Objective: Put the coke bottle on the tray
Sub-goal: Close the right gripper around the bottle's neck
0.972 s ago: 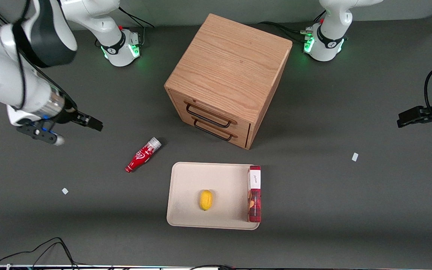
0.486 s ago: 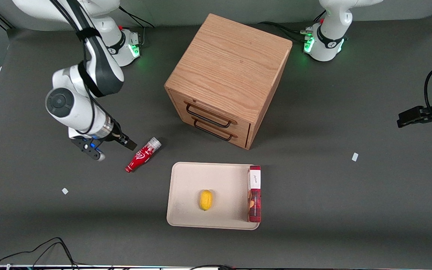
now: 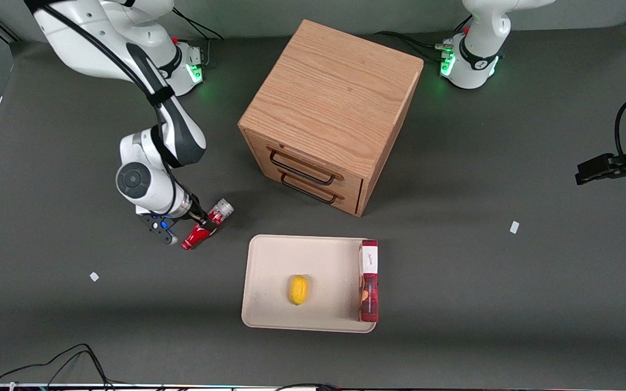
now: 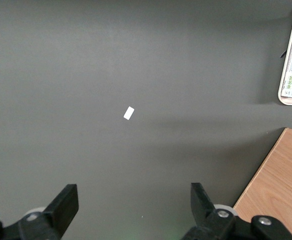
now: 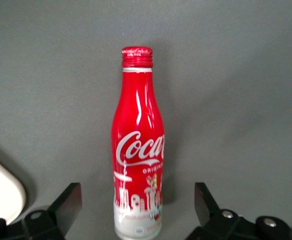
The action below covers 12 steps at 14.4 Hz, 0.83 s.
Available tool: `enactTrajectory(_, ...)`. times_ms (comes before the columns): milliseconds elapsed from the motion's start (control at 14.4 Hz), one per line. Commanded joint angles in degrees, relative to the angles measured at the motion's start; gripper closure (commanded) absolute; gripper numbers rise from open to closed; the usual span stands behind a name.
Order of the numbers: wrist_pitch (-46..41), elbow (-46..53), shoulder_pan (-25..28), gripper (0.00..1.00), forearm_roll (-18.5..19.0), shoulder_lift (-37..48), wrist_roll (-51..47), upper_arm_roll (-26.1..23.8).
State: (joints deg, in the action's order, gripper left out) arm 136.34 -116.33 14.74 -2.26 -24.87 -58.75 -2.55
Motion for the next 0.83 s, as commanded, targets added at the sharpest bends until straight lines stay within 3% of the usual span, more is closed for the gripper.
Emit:
enactTrajectory(0,3.48,-0.39,0.37,0.0,-0.12,-2.19,-1.64,0.09)
enactTrajectory(486,6.21,-0.48,0.29,0.02,-0.12,-4.48,-1.64,0.09)
enactTrajectory(556,6.3,-0.48,0.29,0.09,-0.12,-4.48,-1.64,0.0)
enactTrajectory(694,6.39,-0.48,0.29,0.34,-0.12,-4.75,-1.55,0.09)
enactTrajectory(764,6.39,-0.39,0.29,0.38,-0.12,-4.75,-1.55,0.09)
